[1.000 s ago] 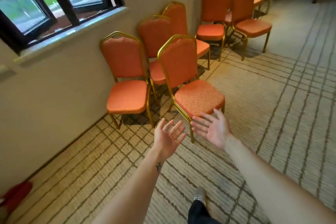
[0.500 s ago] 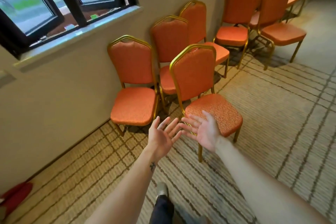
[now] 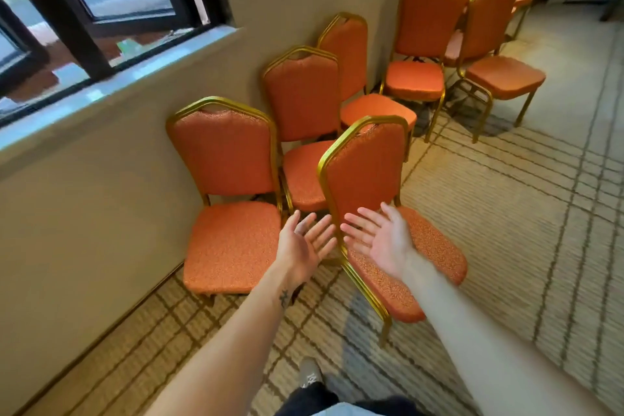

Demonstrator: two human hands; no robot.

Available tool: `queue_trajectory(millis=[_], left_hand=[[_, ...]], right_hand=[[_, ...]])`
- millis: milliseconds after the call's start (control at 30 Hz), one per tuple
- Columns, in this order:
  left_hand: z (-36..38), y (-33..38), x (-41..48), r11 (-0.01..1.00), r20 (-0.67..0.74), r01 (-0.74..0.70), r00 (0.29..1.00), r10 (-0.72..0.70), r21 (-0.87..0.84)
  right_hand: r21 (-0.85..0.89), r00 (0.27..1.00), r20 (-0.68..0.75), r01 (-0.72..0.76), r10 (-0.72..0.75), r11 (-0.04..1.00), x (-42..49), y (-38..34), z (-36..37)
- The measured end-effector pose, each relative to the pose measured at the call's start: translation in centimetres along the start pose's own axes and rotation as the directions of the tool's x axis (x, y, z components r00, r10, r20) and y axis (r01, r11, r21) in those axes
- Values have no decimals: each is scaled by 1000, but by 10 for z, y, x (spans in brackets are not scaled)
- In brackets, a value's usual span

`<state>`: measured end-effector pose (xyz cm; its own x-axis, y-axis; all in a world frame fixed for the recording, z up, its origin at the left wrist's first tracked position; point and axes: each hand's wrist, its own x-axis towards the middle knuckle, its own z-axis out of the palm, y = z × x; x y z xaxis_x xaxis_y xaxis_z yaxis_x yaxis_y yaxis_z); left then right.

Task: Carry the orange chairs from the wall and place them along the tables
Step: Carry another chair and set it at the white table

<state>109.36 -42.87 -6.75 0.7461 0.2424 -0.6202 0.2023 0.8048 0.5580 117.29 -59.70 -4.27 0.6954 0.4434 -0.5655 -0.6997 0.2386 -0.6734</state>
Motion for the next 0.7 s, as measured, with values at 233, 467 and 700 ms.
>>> queue_trajectory(millis=[233,467,700], left_hand=[[28,70,62,995,71,21,997,-28,100],[63,102,149,990,71,46,996,-56,134],[109,140,236,978,37,50,998,-59,203]], right_hand=[[11,999,-37,38,-38,999,60,-36,37],[43,997,-53,66,-63,997,148,-91,42],[112,994,-92,67,-57,991,254,-140,32]])
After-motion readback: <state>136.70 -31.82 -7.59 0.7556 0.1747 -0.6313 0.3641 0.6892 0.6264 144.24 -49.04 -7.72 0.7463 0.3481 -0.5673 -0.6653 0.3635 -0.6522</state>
